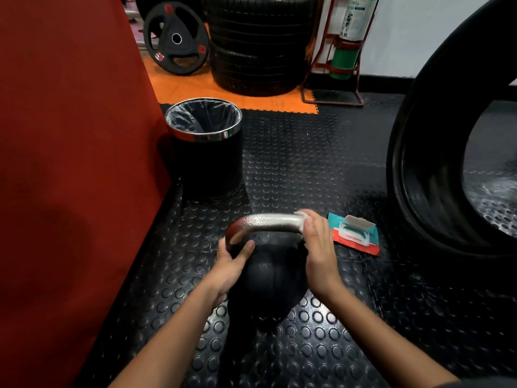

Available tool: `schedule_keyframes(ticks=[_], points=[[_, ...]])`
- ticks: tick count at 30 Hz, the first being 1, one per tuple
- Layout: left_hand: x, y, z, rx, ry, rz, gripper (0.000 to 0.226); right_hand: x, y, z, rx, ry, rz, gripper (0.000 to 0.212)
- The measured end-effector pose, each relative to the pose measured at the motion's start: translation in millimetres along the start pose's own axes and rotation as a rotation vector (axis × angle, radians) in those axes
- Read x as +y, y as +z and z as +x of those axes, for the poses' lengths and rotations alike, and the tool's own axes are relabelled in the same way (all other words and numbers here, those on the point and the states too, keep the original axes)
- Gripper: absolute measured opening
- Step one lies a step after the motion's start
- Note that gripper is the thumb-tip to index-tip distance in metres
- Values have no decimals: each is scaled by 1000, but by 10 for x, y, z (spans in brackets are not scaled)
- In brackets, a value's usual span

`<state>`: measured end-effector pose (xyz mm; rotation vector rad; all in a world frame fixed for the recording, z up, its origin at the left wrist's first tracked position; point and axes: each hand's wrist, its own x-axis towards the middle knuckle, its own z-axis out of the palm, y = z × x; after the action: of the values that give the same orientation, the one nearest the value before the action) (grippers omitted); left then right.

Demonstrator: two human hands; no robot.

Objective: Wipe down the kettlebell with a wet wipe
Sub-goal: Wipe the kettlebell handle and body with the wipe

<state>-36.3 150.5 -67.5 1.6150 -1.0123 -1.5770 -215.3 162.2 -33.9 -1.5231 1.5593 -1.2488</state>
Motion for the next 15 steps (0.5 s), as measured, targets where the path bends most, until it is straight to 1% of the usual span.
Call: schedule_keyframes(ticks=[2,5,6,7,9,10,12,14,15], points=[[-6,5,4,10,-2,-20,86,-59,8,-46,-40,-121,-138,57],[-8,-1,-3,-1,5,-12,88,109,-47,-101,-43,-259,-287,63],[-4,-7,-5,-1,2,1,89,197,-73,-116,-37,-256,-297,65],[-4,-15,-4,-2,6,15,93,254,-99,-128,-29,-218,-275,66],[9,-15,-21,1,-8,30,91,269,-110,-125,-12,-124,-209,67],[14,-9,-32,5,-12,27,88,232,-103,-107,2,-108,-197,68],[0,1,-24,-3,-1,6,80,74,-50,-40,2,-147,-258,74],[-27,5,-15,7,15,-19,58,-84,35,3,-59,-256,-415,79],[-28,9,-14,12,13,-37,54,-124,84,3,-93,-322,-499,79]])
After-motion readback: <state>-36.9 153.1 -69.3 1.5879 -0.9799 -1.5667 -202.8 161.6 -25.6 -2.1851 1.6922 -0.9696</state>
